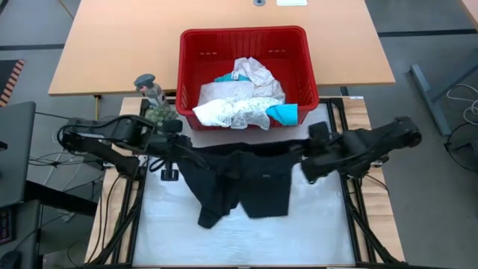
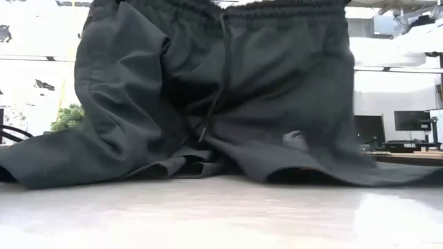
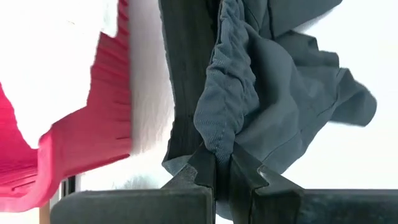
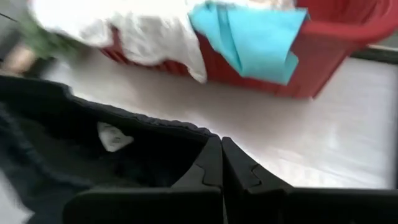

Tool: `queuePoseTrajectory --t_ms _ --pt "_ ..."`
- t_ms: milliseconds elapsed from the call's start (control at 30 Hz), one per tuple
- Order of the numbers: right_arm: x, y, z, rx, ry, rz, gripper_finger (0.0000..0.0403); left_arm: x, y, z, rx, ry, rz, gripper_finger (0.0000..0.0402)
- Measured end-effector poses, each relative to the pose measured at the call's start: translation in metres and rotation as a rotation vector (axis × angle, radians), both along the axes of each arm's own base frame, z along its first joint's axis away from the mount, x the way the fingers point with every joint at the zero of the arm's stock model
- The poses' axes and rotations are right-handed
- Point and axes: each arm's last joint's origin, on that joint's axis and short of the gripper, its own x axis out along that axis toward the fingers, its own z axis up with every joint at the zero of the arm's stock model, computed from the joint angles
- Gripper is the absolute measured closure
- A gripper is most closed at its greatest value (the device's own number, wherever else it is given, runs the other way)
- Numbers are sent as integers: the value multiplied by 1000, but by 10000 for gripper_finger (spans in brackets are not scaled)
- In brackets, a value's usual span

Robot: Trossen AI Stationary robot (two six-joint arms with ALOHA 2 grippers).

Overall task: Fold Laundry from Bin
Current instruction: Fold the black shorts

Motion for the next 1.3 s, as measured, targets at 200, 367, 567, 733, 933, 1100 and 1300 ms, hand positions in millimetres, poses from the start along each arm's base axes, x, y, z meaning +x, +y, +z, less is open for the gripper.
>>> queuePoseTrajectory --t_ms 200,367,567,733,933,1100,1300 --pt "-23 9 16 -59 -122 98 386 1 -7 5 11 -84 -5 401" --pt "-35 18 22 -76 -178 166 386 7 -16 10 -20 -179 -34 401" --pt "-36 47 28 -81 -283 318 386 11 -34 17 -131 -299 -29 401" --pt "-35 80 42 -83 -454 446 386 10 -59 25 -290 -402 -46 401" --pt "-40 120 60 -102 -633 550 386 2 -96 39 -510 -531 -80 401" --pt "-47 149 80 -134 -769 549 386 -9 -121 51 -712 -618 -67 401" --pt "-53 169 89 -249 -754 336 386 -22 -126 64 -840 -614 32 401"
